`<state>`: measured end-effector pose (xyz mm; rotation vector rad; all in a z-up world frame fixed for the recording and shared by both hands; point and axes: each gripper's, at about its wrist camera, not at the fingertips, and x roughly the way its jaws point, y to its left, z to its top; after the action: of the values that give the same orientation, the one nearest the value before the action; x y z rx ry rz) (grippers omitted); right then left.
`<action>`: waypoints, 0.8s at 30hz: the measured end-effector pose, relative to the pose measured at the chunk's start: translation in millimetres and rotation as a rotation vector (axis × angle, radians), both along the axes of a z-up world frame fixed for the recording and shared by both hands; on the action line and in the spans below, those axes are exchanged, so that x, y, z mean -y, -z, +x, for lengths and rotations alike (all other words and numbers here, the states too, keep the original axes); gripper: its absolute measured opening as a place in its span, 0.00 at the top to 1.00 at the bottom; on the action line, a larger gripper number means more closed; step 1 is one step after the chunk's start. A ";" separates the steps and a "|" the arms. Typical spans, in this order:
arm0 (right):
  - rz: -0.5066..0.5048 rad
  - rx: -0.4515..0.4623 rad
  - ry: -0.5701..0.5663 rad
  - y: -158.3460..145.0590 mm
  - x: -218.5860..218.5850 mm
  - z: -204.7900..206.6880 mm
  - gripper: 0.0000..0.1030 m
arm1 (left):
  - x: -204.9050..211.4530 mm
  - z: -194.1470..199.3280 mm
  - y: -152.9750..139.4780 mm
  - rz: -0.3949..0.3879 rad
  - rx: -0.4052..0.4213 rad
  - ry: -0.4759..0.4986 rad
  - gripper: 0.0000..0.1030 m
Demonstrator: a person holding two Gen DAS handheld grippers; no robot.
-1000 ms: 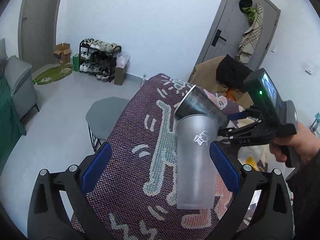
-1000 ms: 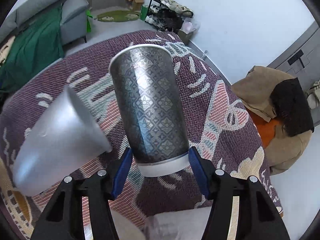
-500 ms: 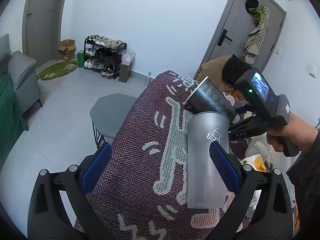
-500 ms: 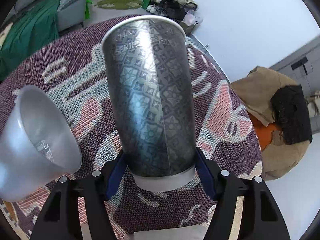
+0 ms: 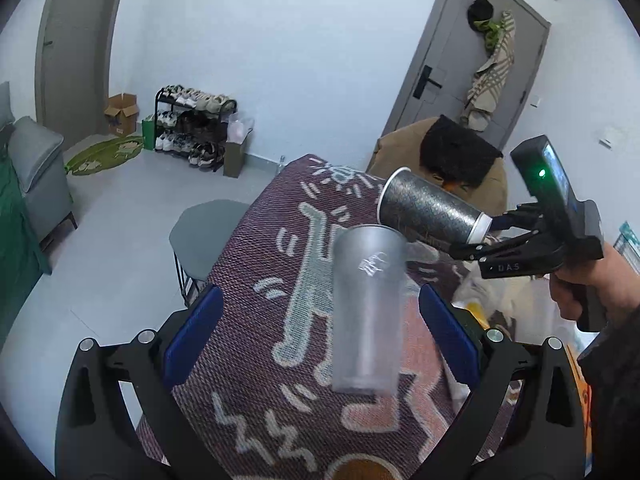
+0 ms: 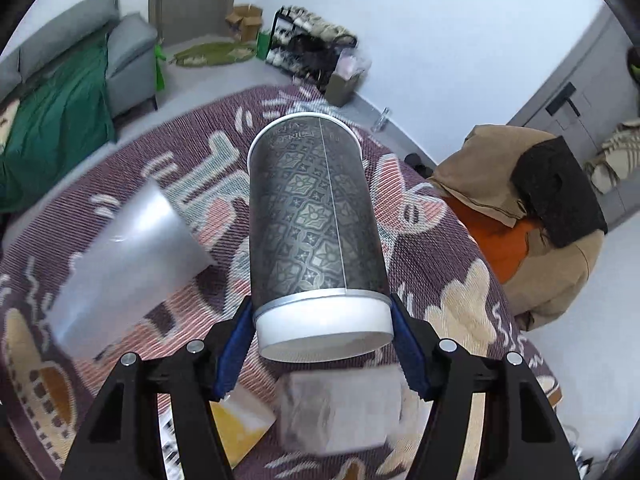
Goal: Flip cup upright
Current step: 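Close the right gripper around the dark paper cup's body and lift it, then rotate the right gripper to turn the dark cup rim-up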
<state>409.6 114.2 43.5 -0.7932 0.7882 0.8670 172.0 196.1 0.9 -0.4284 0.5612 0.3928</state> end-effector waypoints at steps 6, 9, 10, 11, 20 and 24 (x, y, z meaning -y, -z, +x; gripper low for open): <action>0.121 -0.020 0.037 -25.0 37.8 -21.4 0.38 | 18.8 -13.6 -12.2 0.018 0.010 0.023 0.06; 0.181 -0.025 0.044 -37.6 61.2 -43.3 0.38 | 28.0 -21.3 -20.2 0.028 0.018 0.033 0.06; 0.207 -0.029 0.053 -42.5 72.2 -53.1 0.38 | 31.8 -24.8 -22.6 0.031 0.022 0.039 0.05; 0.228 -0.033 0.058 -45.8 82.0 -62.0 0.38 | 34.2 -26.9 -24.1 0.032 0.025 0.044 0.05; 0.410 -0.029 0.163 -54.5 169.5 -143.5 0.38 | 73.8 -45.7 -31.2 0.036 0.029 0.139 0.05; 0.481 -0.049 0.209 -45.0 200.5 -173.1 0.38 | 94.8 -49.9 -30.7 0.046 0.013 0.200 0.05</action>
<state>236.5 -86.3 88.4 -0.2614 0.6546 0.8435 122.2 101.3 31.6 -0.3265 0.5757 0.2109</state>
